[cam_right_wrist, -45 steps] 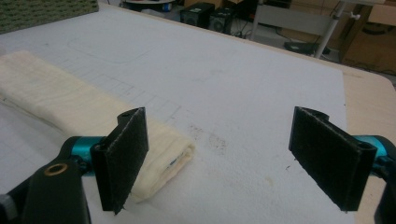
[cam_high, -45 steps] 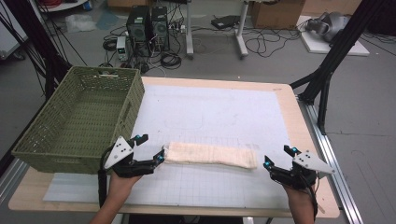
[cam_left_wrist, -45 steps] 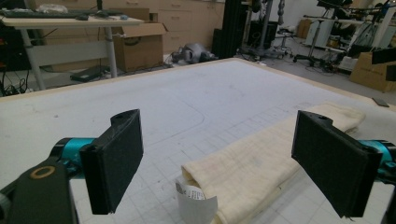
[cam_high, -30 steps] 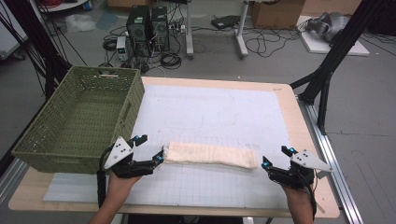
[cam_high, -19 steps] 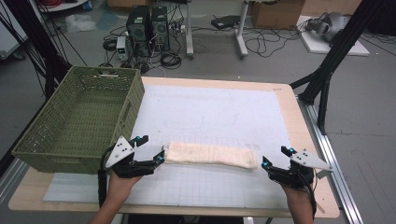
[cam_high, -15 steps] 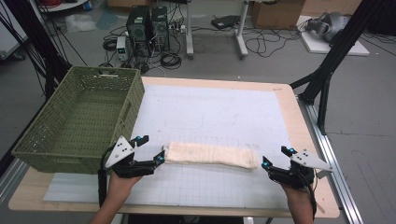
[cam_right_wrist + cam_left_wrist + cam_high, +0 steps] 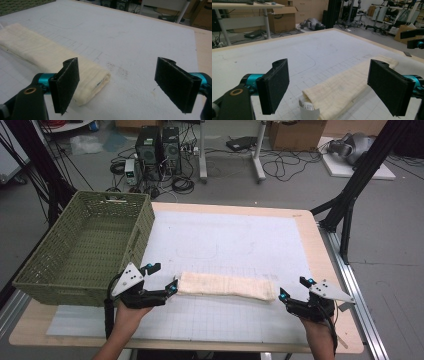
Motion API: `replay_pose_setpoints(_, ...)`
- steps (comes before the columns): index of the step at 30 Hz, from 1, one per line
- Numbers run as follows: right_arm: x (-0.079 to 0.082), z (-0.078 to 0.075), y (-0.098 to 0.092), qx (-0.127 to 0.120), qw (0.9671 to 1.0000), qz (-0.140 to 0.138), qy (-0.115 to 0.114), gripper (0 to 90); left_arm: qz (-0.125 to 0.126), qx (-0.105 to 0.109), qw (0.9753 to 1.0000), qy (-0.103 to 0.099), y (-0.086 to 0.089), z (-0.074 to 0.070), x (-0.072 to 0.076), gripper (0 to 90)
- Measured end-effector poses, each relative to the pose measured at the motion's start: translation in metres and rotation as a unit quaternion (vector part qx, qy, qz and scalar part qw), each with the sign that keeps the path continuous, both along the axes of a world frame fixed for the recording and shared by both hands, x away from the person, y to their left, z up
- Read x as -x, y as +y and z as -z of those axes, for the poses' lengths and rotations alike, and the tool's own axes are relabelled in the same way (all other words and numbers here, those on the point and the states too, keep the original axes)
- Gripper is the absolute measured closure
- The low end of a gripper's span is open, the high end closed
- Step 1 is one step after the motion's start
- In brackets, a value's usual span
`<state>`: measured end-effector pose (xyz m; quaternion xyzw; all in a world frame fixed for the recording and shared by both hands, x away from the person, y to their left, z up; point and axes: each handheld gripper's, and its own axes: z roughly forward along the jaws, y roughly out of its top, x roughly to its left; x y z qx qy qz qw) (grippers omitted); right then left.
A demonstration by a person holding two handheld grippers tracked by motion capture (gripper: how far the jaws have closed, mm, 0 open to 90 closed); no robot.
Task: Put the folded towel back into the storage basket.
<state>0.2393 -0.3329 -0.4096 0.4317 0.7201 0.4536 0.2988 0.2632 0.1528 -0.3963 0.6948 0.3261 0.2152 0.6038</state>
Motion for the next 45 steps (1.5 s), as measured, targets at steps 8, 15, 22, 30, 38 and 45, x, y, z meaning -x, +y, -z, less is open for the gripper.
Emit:
replay_pose_setpoints(8,-0.002,0.0,0.001,-0.005,1.0,0.002,0.0,18.6,0.02,0.004,0.9994,0.029,-0.005,-0.02,-0.014,17.6)
replay_pose_setpoints(15,-0.003,-0.001,0.005,0.002,1.0,-0.005,-0.004,18.7,0.026,-0.004,0.9987,0.044,-0.019,-0.027,-0.032,17.4)
replay_pose_setpoints(22,-0.004,-0.001,0.005,0.0,1.0,-0.004,-0.001,18.6,0.033,-0.018,0.9965,0.075,-0.033,-0.019,-0.048,17.6)
replay_pose_setpoints(30,-0.004,0.0,0.003,0.001,1.0,-0.004,-0.001,18.6,0.021,-0.047,0.9937,0.1,-0.04,-0.007,-0.059,17.7)
replay_pose_setpoints(38,-0.004,0.001,0.003,0.001,1.0,-0.006,0.003,18.6,0.011,-0.08,0.9873,0.136,-0.043,0.012,-0.067,20.1)
replay_pose_setpoints(45,-0.005,0.001,0.003,0.004,1.0,-0.006,0.004,18.7,0.004,-0.119,0.978,0.171,-0.044,0.028,-0.067,24.0)
